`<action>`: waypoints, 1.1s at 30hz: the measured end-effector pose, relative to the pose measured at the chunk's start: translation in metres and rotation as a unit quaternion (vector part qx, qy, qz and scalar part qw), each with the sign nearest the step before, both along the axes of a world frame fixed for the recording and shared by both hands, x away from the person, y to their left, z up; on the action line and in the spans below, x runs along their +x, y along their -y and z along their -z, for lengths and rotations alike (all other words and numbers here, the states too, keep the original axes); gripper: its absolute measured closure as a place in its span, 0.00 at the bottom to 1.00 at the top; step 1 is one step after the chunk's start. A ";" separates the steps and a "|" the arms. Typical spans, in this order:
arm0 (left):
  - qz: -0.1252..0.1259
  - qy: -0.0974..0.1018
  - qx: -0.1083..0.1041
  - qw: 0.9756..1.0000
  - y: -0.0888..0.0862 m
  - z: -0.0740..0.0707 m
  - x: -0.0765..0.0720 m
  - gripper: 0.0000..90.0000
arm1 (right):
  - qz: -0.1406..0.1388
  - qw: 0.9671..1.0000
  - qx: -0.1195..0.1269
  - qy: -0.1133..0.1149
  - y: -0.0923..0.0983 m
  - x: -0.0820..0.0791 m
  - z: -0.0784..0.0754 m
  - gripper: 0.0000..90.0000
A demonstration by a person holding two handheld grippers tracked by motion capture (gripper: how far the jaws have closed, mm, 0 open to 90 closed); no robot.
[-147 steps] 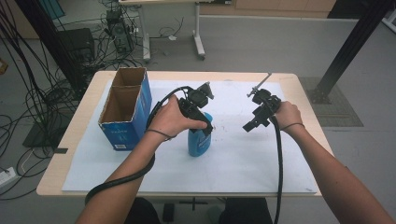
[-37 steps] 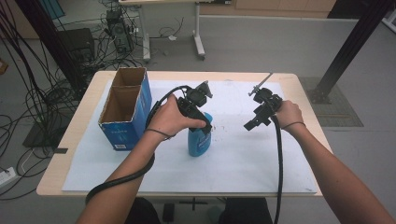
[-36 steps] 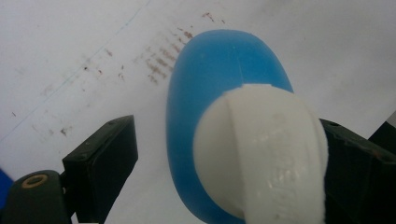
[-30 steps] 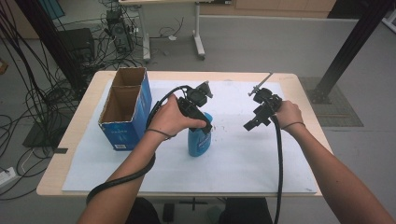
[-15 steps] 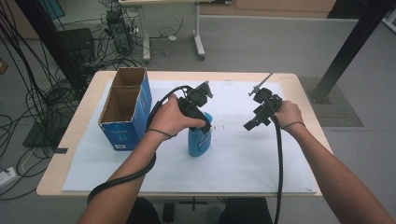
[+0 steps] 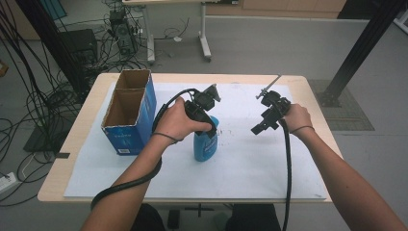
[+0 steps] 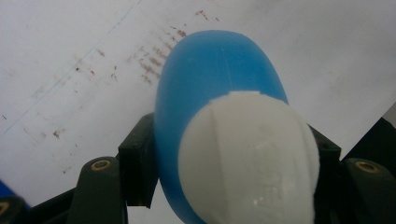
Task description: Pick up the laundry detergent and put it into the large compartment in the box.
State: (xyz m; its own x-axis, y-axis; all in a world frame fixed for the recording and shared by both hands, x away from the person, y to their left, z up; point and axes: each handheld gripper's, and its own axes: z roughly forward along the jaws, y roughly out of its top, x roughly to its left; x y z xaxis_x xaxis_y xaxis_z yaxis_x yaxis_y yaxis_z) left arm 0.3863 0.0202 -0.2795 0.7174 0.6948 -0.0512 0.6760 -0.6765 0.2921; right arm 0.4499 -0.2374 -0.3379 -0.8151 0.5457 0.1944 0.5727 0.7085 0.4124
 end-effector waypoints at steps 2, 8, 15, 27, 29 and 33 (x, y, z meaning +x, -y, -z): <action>-0.002 0.000 -0.001 1.000 0.000 0.000 0.000 0.41 | 0.000 1.000 0.000 0.000 0.000 0.000 0.000 0.03; -0.006 0.000 0.001 1.000 0.001 0.000 -0.001 0.42 | -0.001 1.000 -0.001 0.001 0.000 0.000 0.000 0.03; -0.005 0.000 0.003 1.000 0.001 0.000 -0.001 0.42 | 0.000 1.000 -0.002 0.001 -0.001 0.000 -0.001 0.03; -0.006 0.002 0.001 1.000 0.001 0.000 -0.001 0.42 | -0.002 1.000 -0.003 0.001 -0.002 0.000 0.000 0.03; -0.005 0.003 -0.001 1.000 0.000 0.000 -0.001 0.42 | -0.002 1.000 -0.003 0.002 -0.002 0.000 0.000 0.03; -0.005 0.004 -0.002 1.000 0.000 0.000 -0.001 0.42 | -0.001 1.000 -0.004 0.004 -0.002 0.000 0.000 0.03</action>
State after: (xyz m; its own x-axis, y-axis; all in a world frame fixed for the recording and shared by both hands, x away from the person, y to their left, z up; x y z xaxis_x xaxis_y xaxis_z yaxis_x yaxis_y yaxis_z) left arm 0.3848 0.0202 -0.2799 0.7109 0.7016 -0.0481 0.6803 -0.6687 0.3001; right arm 0.4503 -0.2358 -0.3376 -0.8177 0.5453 0.1846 0.5682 0.7126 0.4116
